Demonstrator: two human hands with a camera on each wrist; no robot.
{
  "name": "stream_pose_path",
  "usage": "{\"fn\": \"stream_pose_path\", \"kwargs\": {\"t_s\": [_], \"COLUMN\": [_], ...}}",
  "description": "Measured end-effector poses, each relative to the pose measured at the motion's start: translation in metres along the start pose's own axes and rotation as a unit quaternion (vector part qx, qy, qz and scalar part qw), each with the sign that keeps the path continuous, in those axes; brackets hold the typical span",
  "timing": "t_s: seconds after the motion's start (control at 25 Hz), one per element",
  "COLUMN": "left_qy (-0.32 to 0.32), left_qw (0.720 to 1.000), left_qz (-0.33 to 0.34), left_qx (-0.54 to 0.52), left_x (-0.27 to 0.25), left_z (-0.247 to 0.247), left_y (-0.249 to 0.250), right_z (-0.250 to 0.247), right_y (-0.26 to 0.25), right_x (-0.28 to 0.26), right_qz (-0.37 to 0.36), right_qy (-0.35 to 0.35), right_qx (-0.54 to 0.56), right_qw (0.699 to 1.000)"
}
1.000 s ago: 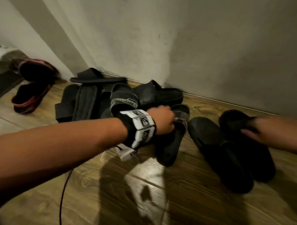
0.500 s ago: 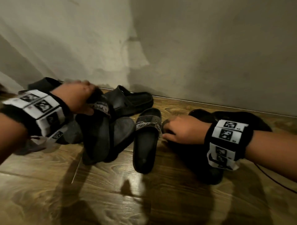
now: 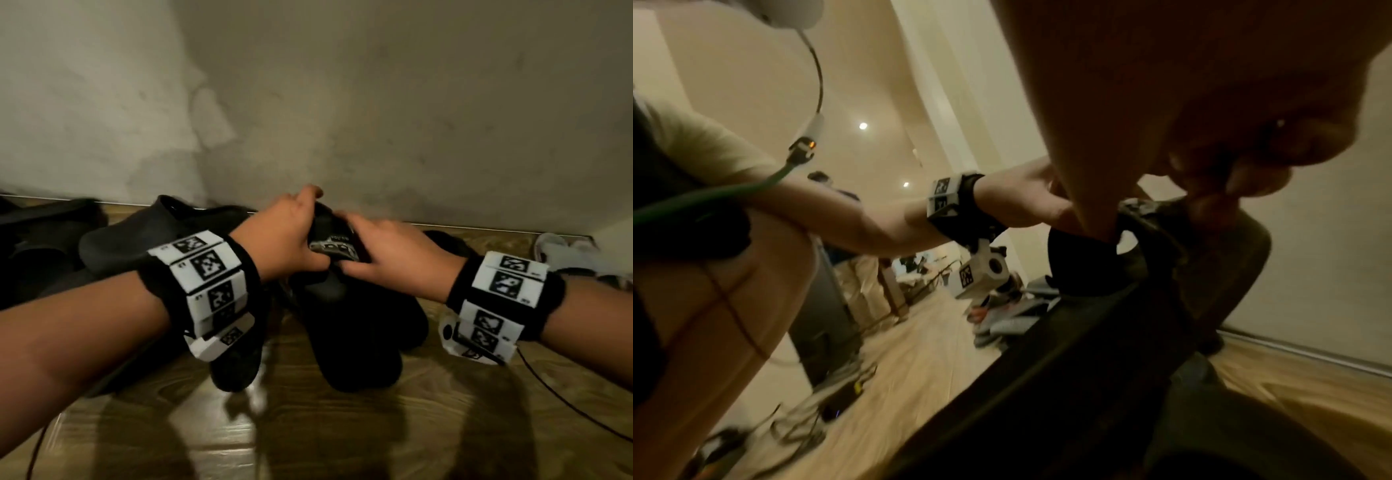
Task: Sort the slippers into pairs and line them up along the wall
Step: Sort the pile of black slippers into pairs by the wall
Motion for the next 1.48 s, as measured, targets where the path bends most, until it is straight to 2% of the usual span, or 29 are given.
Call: {"fn": "stream_pose_path", "kwargs": {"t_s": [0.08, 0.16, 0.24, 0.32, 0.36, 0.44, 0.52, 0.64, 0.84, 0.92, 1.04, 1.12, 1.2, 1.36, 1.48], "left_qy": [-0.018, -0.076, -0.115, -0.134, -0.159, -0.235, -0.285, -0.265, -0.279, -0.261, -0.191, -0.124, -0.096, -0.059, -0.060], "left_qw": [1.000, 0.997, 0.993, 0.988, 0.978, 0.941, 0.913, 0.907, 0.895, 0.890, 0.902, 0.920, 0.932, 0.954, 0.971], "left_qz": [0.012, 0.016, -0.020, -0.063, -0.077, -0.093, -0.070, -0.006, -0.071, -0.062, -0.023, -0.025, -0.016, 0.098, 0.123], "left_qx": [-0.004, -0.015, -0.017, 0.045, 0.108, 0.226, 0.283, 0.327, 0.342, 0.368, 0.386, 0.371, 0.350, 0.277, 0.195], "left_x": [0.003, 0.001, -0.003, -0.010, -0.015, -0.031, -0.040, -0.030, -0.019, -0.009, 0.023, 0.049, 0.076, 0.126, 0.134], "left_z": [0.022, 0.036, 0.035, 0.032, 0.037, 0.060, 0.087, 0.104, 0.110, 0.097, 0.067, 0.045, 0.019, 0.007, 0.025], "left_y": [0.009, 0.001, -0.032, -0.078, -0.099, -0.130, -0.142, -0.143, -0.167, -0.167, -0.153, -0.153, -0.135, -0.013, 0.077], "right_z": [0.020, 0.030, 0.031, 0.028, 0.025, 0.020, 0.017, 0.013, 0.015, 0.012, 0.008, 0.009, 0.006, 0.002, 0.011], "right_y": [0.007, 0.017, 0.036, 0.056, 0.066, 0.083, 0.099, 0.135, 0.213, 0.244, 0.286, 0.313, 0.338, 0.385, 0.410], "right_x": [-0.008, -0.015, -0.020, -0.025, -0.029, -0.037, -0.045, -0.060, -0.096, -0.113, -0.134, -0.151, -0.165, -0.193, -0.217], "right_qz": [-0.022, -0.028, 0.001, 0.022, 0.029, 0.037, 0.049, 0.088, 0.180, 0.221, 0.261, 0.290, 0.323, 0.397, 0.441], "right_qy": [-0.026, -0.039, -0.047, -0.053, -0.051, -0.042, -0.039, -0.047, -0.099, -0.107, -0.096, -0.113, -0.115, -0.097, -0.125], "right_qx": [-0.044, -0.055, -0.044, -0.046, -0.049, -0.063, -0.076, -0.098, -0.161, -0.156, -0.156, -0.172, -0.198, -0.188, -0.130], "right_qw": [0.998, 0.997, 0.998, 0.997, 0.997, 0.996, 0.995, 0.990, 0.965, 0.957, 0.948, 0.935, 0.918, 0.893, 0.879]}}
Point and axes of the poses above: each hand's wrist, its own x-axis towards the middle knuckle, its own z-axis out of the palm, y = z × x, the point moved 10 cm from there along x, towards the middle knuckle, and after that the axes turned 6 degrees about y, right-handed, at the moved point
